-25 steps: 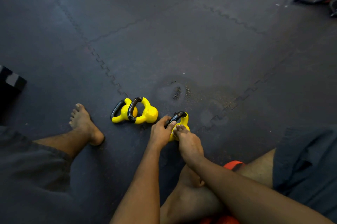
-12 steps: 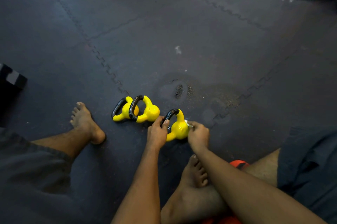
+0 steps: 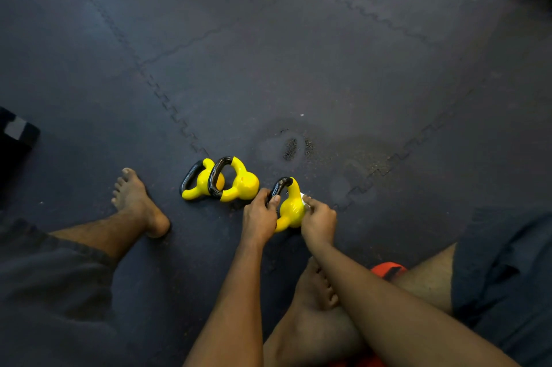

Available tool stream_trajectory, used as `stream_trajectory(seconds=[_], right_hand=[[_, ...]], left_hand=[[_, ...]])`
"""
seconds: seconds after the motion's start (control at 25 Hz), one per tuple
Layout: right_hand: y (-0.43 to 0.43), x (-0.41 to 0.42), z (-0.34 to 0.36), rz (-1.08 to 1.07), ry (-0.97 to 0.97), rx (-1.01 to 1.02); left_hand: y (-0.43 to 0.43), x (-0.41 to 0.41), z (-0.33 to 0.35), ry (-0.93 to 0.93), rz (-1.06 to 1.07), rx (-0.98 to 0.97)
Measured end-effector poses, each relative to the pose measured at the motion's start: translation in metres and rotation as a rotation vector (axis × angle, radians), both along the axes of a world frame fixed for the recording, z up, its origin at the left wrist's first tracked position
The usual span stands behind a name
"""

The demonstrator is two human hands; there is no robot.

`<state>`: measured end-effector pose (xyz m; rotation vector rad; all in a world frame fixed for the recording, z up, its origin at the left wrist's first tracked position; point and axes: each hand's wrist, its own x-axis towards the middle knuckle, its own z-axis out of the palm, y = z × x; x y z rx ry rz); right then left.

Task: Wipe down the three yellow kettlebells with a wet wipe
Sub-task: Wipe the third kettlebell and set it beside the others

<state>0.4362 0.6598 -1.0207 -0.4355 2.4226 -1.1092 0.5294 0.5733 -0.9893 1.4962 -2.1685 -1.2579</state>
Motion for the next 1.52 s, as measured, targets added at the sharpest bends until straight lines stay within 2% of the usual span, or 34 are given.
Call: stream_trajectory(seconds=[0.12,0.24,0.36,0.68,0.8,1.0,1.08,1.2,1.28,1.36,1.44,1.52], right_hand=[[0.002,-0.013,-0.001,-0.077,-0.156,-0.027],[0.004,0.001,-0.004,-0.175,-0.179,0.033],[0.005,0.014,-0.001,-0.155,-0.101,0.071],[0.013,0.047,0.005,0.243,0.229,0.193],[0.013,0.046,0.007,0.233,0.265,0.224],[0.011,0.012,0.010,0.003,0.145,0.189],[0.010,0.000,0.011,-0.053,0.063,0.115],[0.006,-0.035,0.016,-0.270,-0.001,0.062],[0.007,-0.058,0.018,-0.331,-0.026,0.064],[0.004,-0.063,0.018,-0.170,-0.173,-0.011],[0.004,-0.053,0.015,0.085,-0.348,-0.018],[0.008,-0.039,0.011,0.220,-0.402,0.008]], left_hand=[[0.004,0.001,0.004,-0.024,-0.011,-0.011],[0.005,-0.004,0.007,-0.053,0.018,-0.003],[0.004,-0.008,0.009,-0.064,0.039,0.017],[-0.002,-0.008,0.010,-0.098,0.092,0.073],[-0.001,-0.008,0.009,-0.083,0.091,0.082],[-0.003,-0.005,0.005,-0.098,0.062,0.061],[-0.002,-0.002,0.006,-0.094,0.043,0.045],[-0.006,0.004,0.007,-0.124,-0.032,-0.056],[-0.013,0.006,0.006,-0.170,-0.088,-0.118],[-0.014,0.003,0.007,-0.162,-0.136,-0.114],[-0.004,-0.005,0.007,-0.062,-0.159,-0.040],[0.006,-0.011,0.011,0.036,-0.095,0.074]])
